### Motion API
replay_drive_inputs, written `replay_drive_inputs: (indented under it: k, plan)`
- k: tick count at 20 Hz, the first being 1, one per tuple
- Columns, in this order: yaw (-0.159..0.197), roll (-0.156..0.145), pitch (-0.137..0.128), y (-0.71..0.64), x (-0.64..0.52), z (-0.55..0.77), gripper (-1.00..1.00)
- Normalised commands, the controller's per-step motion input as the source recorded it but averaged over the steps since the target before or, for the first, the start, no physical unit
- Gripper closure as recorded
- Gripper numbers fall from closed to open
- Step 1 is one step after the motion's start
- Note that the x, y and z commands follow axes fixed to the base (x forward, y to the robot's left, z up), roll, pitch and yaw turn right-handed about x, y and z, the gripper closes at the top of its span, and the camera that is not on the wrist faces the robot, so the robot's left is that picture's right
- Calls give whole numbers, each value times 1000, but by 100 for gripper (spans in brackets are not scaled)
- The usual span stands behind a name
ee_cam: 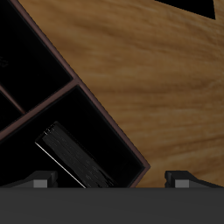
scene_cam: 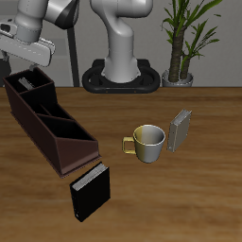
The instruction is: Place the left black book into the right desk caddy's right compartment
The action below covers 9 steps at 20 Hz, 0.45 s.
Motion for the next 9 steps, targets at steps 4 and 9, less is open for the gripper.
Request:
replay_drive_inputs:
  k: [4,9]
  plan:
    - [26,32,-17,186,-34,142,-100]
    - [22,54,-27,319,1,194,-100]
